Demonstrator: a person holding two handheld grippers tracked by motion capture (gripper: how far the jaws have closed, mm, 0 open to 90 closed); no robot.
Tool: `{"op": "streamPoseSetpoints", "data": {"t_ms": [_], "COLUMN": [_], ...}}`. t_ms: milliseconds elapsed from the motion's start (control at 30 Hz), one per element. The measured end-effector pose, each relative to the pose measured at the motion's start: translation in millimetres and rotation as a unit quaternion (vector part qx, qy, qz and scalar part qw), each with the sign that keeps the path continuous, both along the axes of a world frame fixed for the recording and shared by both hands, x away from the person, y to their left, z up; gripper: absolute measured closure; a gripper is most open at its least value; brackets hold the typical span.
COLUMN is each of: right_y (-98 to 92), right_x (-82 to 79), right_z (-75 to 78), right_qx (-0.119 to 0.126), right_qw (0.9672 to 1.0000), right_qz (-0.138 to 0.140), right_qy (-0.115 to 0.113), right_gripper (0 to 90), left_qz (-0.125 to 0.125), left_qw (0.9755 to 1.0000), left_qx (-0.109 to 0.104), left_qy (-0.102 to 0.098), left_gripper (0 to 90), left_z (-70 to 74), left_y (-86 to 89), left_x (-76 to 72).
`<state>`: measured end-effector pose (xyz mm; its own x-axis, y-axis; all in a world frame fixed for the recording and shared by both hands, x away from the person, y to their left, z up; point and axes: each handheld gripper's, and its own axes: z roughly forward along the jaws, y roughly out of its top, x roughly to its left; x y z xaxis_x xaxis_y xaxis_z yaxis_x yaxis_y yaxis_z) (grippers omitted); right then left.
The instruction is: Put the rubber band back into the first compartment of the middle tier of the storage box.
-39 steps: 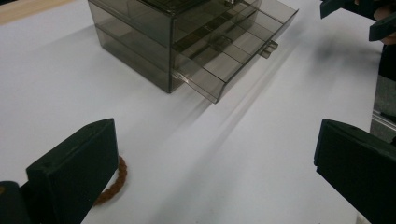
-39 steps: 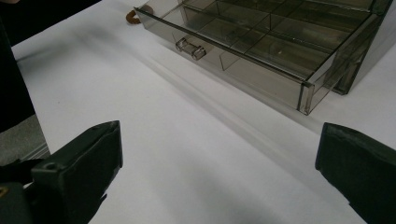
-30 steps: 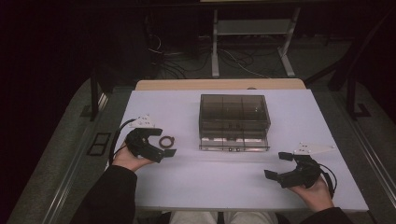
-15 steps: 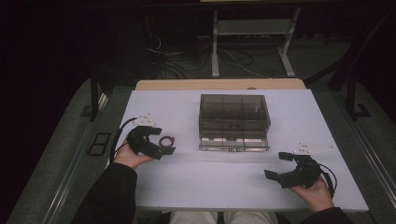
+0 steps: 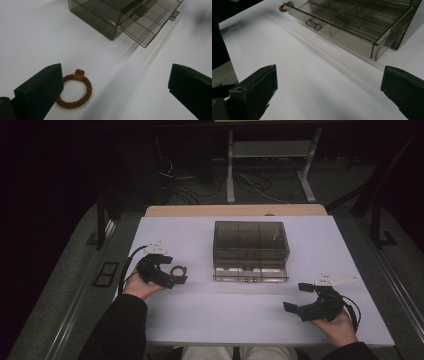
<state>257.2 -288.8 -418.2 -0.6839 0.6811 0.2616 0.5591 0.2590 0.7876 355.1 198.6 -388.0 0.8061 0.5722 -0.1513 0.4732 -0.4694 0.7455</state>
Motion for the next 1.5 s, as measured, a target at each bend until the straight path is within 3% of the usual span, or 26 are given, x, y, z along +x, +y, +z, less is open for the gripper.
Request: {"op": "streamPoseSetpoints", "data": {"t_ms": [400,800,1067,1500], "right_y": [-0.6,-0.9,-0.4,-0.3], "right_x": [0.1,0.3,0.5,0.8], "right_z": [-0.1,-0.4,-0.7,-0.8], "right_qx": [-0.001,-0.002,-0.003,-0.003], "right_qw": [1.0,1.0,1.0,1.0], "right_qz": [0.0,0.001,0.002,0.003], "right_qy": [0.0,0.001,0.002,0.002], "right_gripper": [0.1,0.1,0.1,0.1], "left_qz": [-0.002,-0.008,-0.019,-0.023], "left_qw": [0.9999,0.9994,0.9986,0.9975], "left_qx": [0.01,0.02,0.04,0.053], "left_qy": [0.006,0.027,0.03,0.042], "left_gripper": [0.0,0.0,0.0,6.4], "left_z": [-8.4,-18.5,-23.7,-32.9], "left_y": [-2.3,-5.2,-6.7,-5.4], "left_x": [8.2,16.3,19.6,25.2]}}
